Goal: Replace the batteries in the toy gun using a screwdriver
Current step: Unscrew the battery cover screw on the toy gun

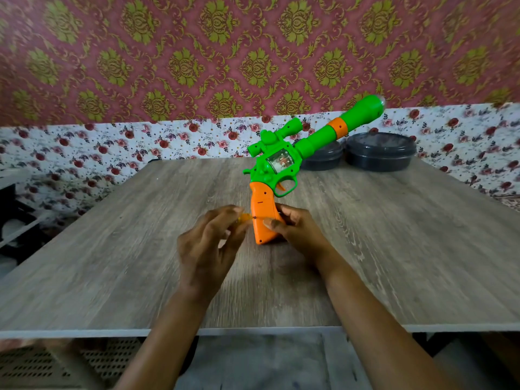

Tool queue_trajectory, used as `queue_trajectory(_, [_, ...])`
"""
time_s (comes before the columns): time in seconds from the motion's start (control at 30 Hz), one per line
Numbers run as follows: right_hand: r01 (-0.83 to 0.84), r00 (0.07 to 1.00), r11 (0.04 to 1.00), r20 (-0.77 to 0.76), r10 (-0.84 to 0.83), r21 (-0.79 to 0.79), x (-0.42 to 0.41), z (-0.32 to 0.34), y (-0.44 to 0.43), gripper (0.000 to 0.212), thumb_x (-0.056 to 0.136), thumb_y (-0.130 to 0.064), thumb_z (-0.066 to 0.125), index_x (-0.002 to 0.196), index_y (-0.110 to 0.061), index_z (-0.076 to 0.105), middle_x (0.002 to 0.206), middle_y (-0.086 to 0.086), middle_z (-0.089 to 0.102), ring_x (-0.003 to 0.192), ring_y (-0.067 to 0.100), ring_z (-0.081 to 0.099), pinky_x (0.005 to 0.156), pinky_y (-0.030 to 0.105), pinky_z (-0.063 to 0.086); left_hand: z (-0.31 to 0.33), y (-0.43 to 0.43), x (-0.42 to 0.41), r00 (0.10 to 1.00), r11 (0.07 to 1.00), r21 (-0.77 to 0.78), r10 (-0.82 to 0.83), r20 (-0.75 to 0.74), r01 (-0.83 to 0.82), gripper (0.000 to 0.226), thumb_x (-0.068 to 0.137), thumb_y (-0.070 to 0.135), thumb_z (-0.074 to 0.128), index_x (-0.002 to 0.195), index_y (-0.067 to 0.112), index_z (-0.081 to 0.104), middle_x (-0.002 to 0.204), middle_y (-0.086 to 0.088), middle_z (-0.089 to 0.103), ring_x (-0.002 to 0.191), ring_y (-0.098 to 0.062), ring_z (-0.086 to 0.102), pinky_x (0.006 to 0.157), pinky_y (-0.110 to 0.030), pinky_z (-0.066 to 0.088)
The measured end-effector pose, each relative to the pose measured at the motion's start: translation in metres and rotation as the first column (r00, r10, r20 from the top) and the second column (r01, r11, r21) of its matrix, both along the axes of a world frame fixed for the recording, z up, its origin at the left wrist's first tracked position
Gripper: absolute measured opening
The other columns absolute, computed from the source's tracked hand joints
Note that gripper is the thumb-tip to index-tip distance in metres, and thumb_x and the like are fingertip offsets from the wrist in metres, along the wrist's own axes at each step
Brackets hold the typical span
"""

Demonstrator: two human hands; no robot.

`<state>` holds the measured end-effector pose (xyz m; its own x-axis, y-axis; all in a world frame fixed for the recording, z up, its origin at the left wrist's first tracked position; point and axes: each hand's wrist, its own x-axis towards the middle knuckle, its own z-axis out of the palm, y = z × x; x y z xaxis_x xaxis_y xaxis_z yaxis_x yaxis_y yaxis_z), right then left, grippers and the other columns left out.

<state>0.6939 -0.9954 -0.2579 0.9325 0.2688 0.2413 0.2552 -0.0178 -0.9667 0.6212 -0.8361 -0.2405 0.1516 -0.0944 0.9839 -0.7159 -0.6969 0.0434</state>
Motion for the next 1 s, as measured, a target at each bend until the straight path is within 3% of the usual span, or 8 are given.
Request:
queue_trajectory(0.1, [0.011,1.000,1.000,0.005,-0.011,-0.006,0.0003,-0.0001,0.0007,0.031,0.087,-0.002,0.058,0.116,-0.013,0.059,0.107,0.009,0.065,0.097,0.017,0.061,0.089,0.032,0.051,0.0003,0.0009,-0.0016,0.999,0.999,0.011,0.036,-0.026,-0.036,0.027,0.087,0.011,0.058,0.113,0.007,0.055,0.104,-0.004,0.066,0.084,-0.010,0.061,0.076,-0.006,0.043])
queue_trajectory(0.23, [0.017,1.000,1.000,0.006,-0.017,-0.015,-0.0005,0.0005,-0.0001,0.031,0.087,-0.004,0.058,0.117,-0.012,0.060,0.107,0.008,0.066,0.097,0.017,0.062,0.089,0.031,0.051,0.0006,-0.0008,-0.0030,0.997,0.998,0.008,0.066,-0.038,-0.066,0.031,0.090,0.008,0.052,0.121,0.004,0.052,0.106,-0.012,0.067,0.081,-0.010,0.062,0.063,-0.019,0.050])
queue_trajectory(0.4, [0.008,1.000,1.000,0.000,-0.008,-0.012,-0.0002,0.0009,0.0001,0.030,0.088,-0.004,0.058,0.116,-0.014,0.059,0.106,0.007,0.065,0.097,0.017,0.061,0.090,0.033,0.050,0.0015,0.0017,-0.0023,0.998,0.997,-0.059,0.050,-0.023,-0.051,0.025,0.082,0.016,0.065,0.103,0.007,0.055,0.091,-0.003,0.065,0.072,-0.008,0.056,0.070,-0.004,0.043])
queue_trajectory(0.53, [0.001,1.000,1.000,-0.005,-0.001,-0.003,-0.0006,0.0003,-0.0002,0.030,0.088,-0.003,0.057,0.116,-0.012,0.059,0.107,0.008,0.065,0.098,0.018,0.061,0.091,0.035,0.050,-0.0006,0.0020,-0.0007,0.999,0.995,-0.098,-0.009,-0.048,0.005,0.028,0.079,0.020,0.068,0.093,0.008,0.047,0.095,0.002,0.063,0.071,-0.007,0.057,0.068,-0.005,0.044])
queue_trajectory(0.7, [0.007,1.000,1.000,0.011,-0.007,-0.010,-0.0007,0.0012,-0.0003,0.031,0.087,-0.001,0.057,0.116,-0.010,0.059,0.104,0.009,0.064,0.094,0.017,0.060,0.088,0.032,0.050,0.0010,0.0025,-0.0033,0.997,0.996,-0.074,0.045,-0.063,-0.050,0.021,0.082,0.018,0.065,0.100,0.013,0.056,0.087,-0.007,0.069,0.070,-0.010,0.057,0.068,-0.006,0.041])
queue_trajectory(0.87, [0.004,1.000,1.000,-0.008,-0.004,0.005,-0.0011,0.0004,0.0004,0.029,0.088,-0.003,0.057,0.115,-0.012,0.060,0.104,0.008,0.066,0.094,0.016,0.061,0.088,0.031,0.051,0.0019,0.0011,-0.0031,0.998,0.999,-0.018,0.028,-0.053,-0.029,0.029,0.093,0.019,0.051,0.118,0.003,0.053,0.106,-0.002,0.060,0.079,-0.006,0.059,0.075,-0.005,0.044])
queue_trajectory(1.0, [0.005,1.000,1.000,-0.002,-0.005,-0.013,-0.0002,0.0008,-0.0002,0.032,0.088,-0.004,0.058,0.118,-0.012,0.059,0.105,0.005,0.066,0.088,0.008,0.062,0.083,0.022,0.051,0.0012,0.0003,-0.0021,0.997,0.999,0.007,0.038,-0.064,-0.038,0.035,0.089,0.007,0.050,0.123,-0.001,0.050,0.107,-0.009,0.064,0.085,-0.007,0.060,0.076,-0.008,0.044])
